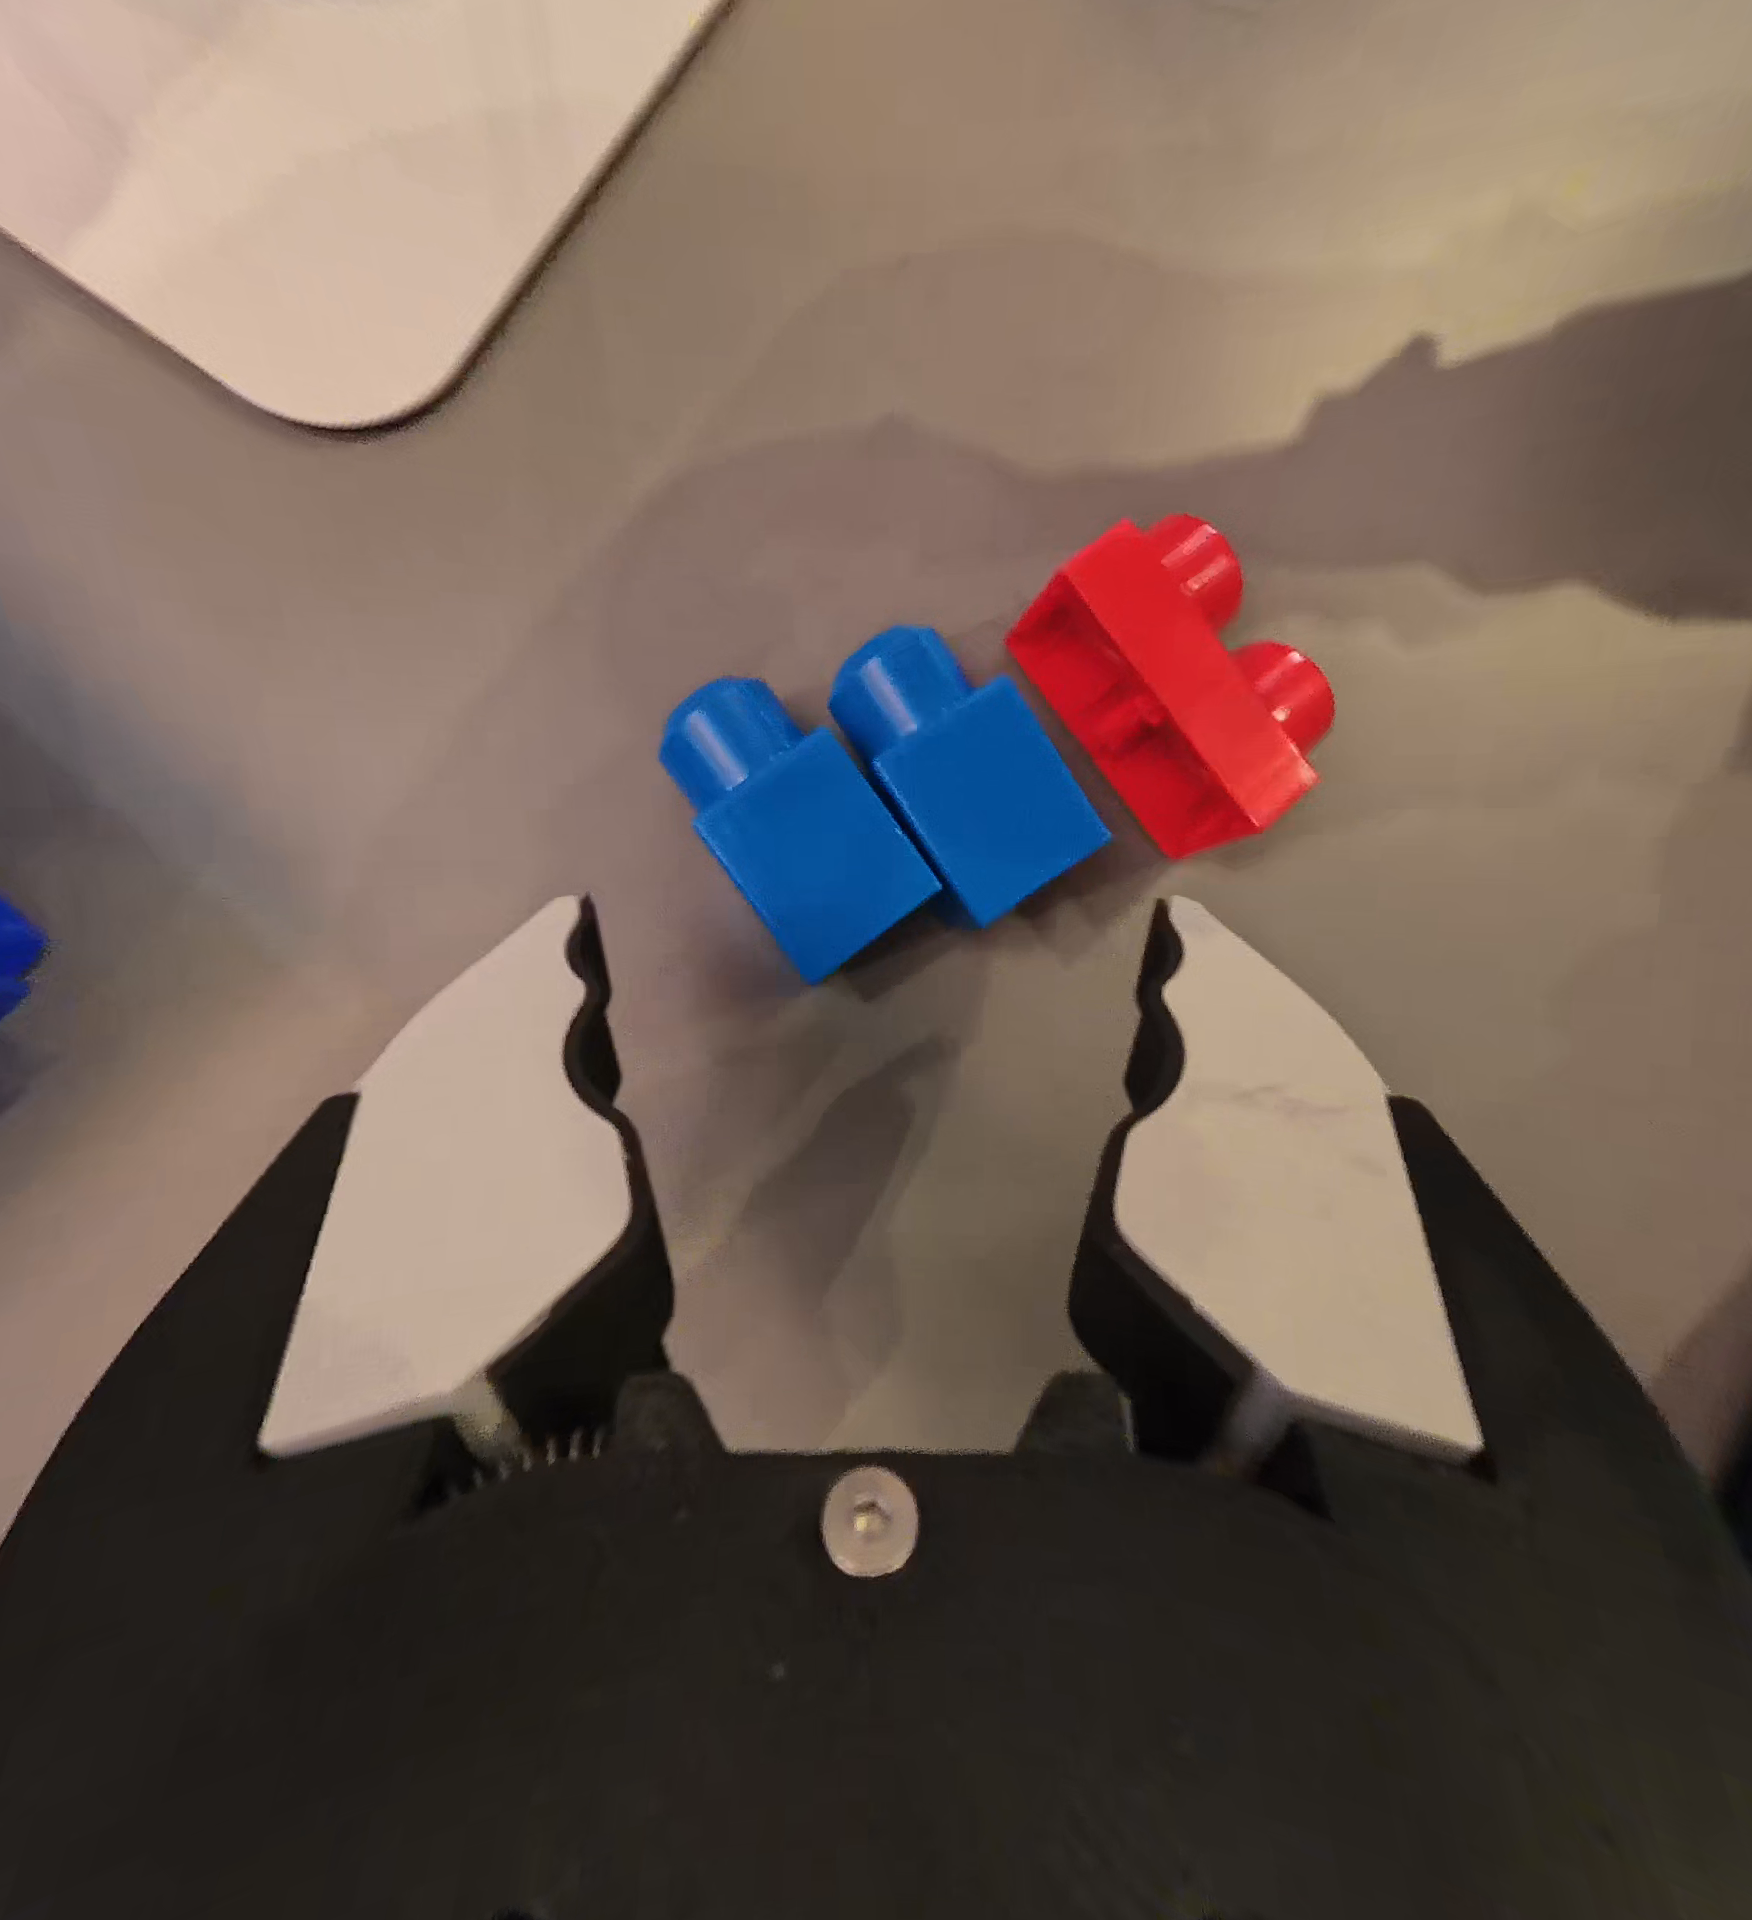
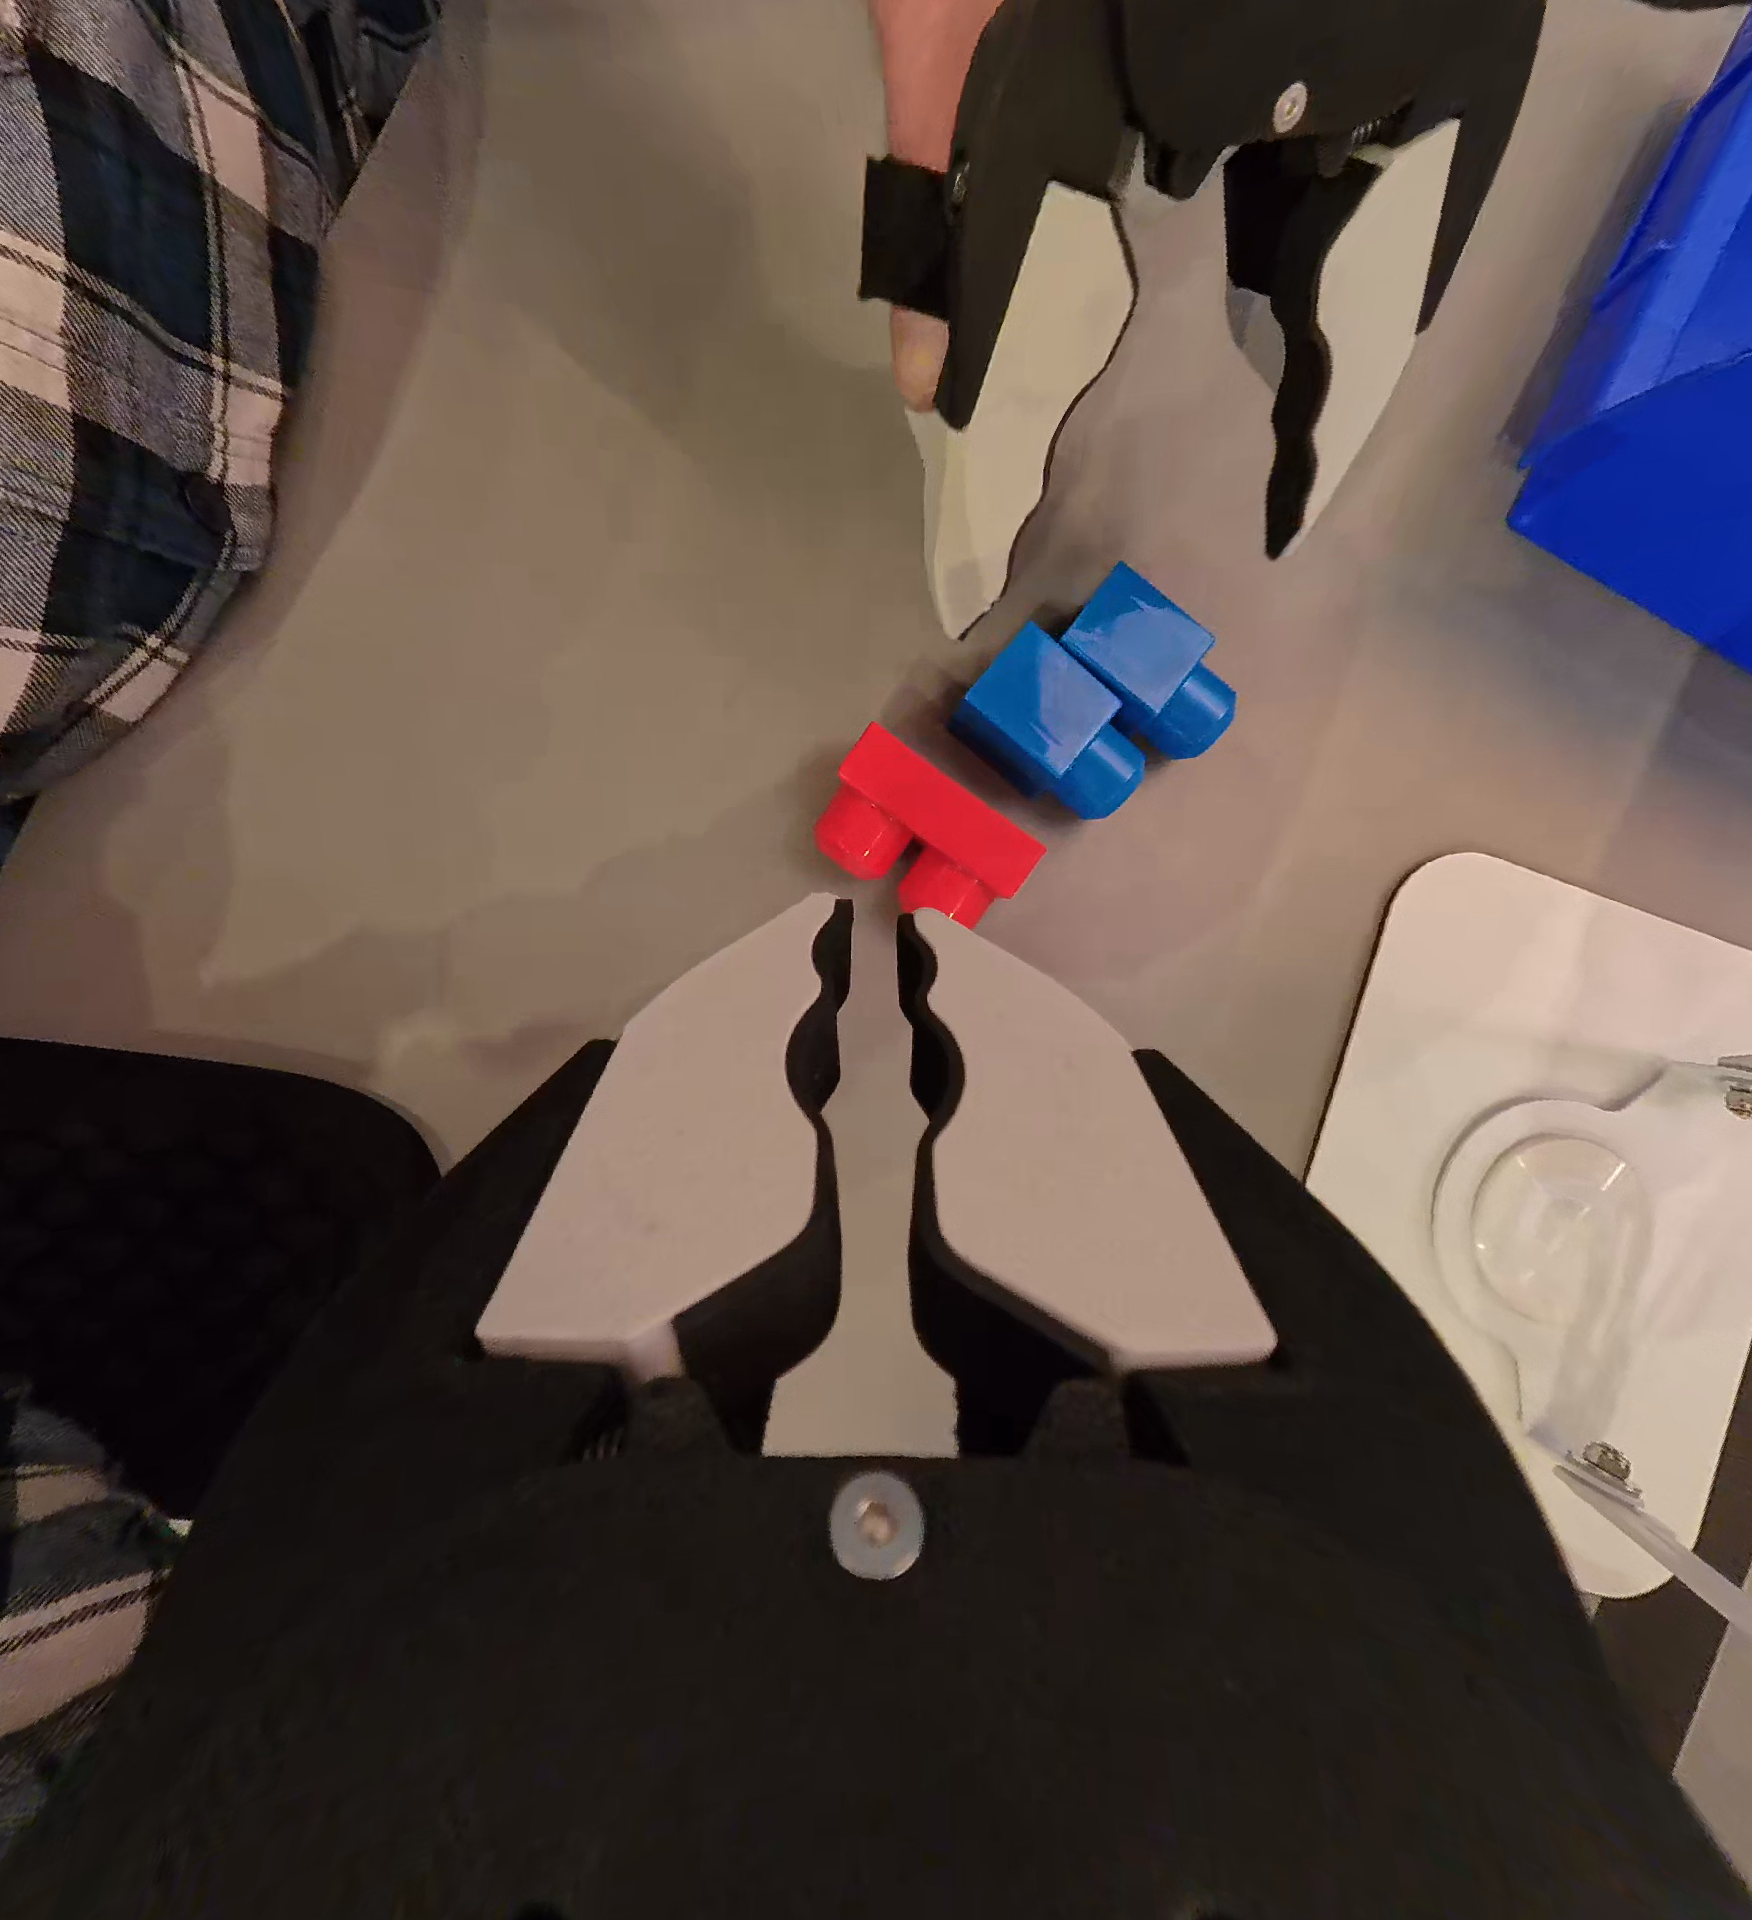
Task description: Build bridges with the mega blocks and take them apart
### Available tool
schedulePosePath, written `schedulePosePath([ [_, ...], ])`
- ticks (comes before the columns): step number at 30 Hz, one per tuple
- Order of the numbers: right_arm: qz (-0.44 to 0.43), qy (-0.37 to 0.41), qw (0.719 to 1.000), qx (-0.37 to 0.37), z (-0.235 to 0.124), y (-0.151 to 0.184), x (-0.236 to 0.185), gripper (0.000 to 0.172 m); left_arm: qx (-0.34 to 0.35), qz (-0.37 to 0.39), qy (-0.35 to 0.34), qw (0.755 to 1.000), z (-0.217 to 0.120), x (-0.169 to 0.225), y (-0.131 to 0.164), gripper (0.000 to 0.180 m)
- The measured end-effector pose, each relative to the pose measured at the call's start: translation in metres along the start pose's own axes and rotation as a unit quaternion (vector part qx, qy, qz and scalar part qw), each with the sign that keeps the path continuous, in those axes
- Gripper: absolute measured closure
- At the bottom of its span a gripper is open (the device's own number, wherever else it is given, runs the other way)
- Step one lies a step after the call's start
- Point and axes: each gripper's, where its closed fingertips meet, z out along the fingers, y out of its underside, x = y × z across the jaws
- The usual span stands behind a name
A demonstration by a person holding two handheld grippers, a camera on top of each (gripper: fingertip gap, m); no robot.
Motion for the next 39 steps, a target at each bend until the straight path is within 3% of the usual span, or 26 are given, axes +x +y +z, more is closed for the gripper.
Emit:
schedulePosePath([
  [4, -0.002, 0.003, 1.0, 0.0, -0.002, -0.001, 0.0, 0.163, 0.027, -0.043, -0.056, 0.997, 0.01, 0.002, -0.004, 0.078],
  [6, -0.004, 0.004, 1.0, 0.0, -0.002, -0.002, -0.001, 0.163, 0.013, -0.029, -0.097, 0.995, 0.019, -0.002, 0.001, 0.076],
  [8, -0.007, 0.006, 1.0, 0.0, -0.004, -0.003, -0.002, 0.163, 0.034, -0.033, -0.114, 0.992, 0.02, -0.004, -0.003, 0.086],
  [13, -0.014, 0.011, 1.0, 0.003, -0.007, -0.007, -0.004, 0.164, 0.039, -0.014, -0.147, 0.988, 0.021, -0.012, -0.007, 0.087],
  [21, -0.014, 0.013, 1.0, 0.003, -0.008, -0.006, -0.003, 0.164, 0.057, -0.047, -0.144, 0.987, 0.028, -0.004, -0.004, 0.083],
  [25, -0.016, 0.013, 1.0, 0.003, -0.007, -0.007, -0.003, 0.164, 0.08, -0.071, -0.154, 0.982, 0.026, -0.005, -0.01, 0.097],
  [31, -0.016, 0.013, 1.0, 0.004, -0.008, -0.008, -0.004, 0.164, 0.086, -0.108, -0.172, 0.975, 0.022, -0.01, -0.005, 0.089],
  [36, -0.019, 0.008, 1.0, 0.001, -0.004, -0.009, -0.005, 0.164, 0.11, -0.179, -0.142, 0.967, 0.025, -0.001, -0.007, 0.077],
  [39, -0.023, 0.007, 1.0, 0.002, -0.003, -0.011, -0.006, 0.164, 0.119, -0.178, -0.173, 0.961, 0.028, -0.002, -0.01, 0.076],
])
